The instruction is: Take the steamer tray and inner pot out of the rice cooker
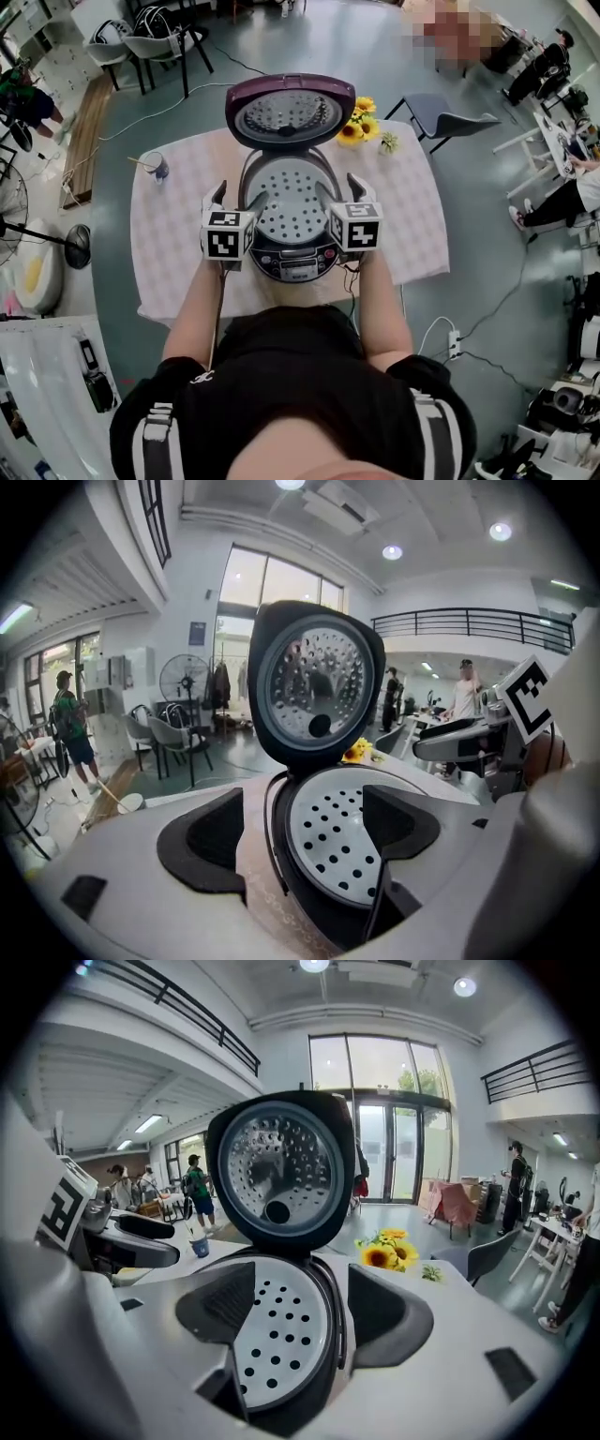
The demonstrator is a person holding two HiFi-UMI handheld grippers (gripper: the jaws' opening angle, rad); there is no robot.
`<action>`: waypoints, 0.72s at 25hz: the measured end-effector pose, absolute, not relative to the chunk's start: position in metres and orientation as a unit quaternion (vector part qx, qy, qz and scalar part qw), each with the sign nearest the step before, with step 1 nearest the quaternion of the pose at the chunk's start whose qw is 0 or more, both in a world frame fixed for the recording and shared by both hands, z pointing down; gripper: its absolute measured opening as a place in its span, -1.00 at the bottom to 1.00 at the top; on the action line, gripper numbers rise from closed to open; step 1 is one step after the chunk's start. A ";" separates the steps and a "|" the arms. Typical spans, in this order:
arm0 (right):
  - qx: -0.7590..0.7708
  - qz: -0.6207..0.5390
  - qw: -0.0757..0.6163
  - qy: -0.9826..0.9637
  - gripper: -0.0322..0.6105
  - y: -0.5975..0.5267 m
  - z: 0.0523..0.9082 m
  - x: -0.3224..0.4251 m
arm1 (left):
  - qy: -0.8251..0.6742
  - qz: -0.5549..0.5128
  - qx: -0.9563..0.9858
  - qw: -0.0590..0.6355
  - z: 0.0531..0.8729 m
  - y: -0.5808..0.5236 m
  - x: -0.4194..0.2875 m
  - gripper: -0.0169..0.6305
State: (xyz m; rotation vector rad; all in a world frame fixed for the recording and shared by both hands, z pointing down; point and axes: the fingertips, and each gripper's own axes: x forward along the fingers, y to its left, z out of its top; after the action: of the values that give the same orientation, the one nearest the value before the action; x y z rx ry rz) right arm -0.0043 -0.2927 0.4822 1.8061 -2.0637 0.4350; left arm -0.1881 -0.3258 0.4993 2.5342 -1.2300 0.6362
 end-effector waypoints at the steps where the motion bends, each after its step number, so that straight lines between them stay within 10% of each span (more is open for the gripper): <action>1: 0.636 0.163 0.190 -0.730 0.01 -0.295 0.487 -0.004 | -0.424 0.226 0.867 0.130 0.503 -0.328 -0.189 0.21; 18: 0.587 0.265 0.298 -0.704 0.00 -0.325 0.561 0.010 | -0.413 0.329 0.823 0.207 0.563 -0.351 -0.178 0.21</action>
State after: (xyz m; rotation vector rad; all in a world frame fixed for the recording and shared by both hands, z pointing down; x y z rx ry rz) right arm 0.0097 -0.3253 0.5608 1.5605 -1.8702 0.7040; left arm -0.1779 -0.3507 0.5633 2.2930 -1.1508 0.9172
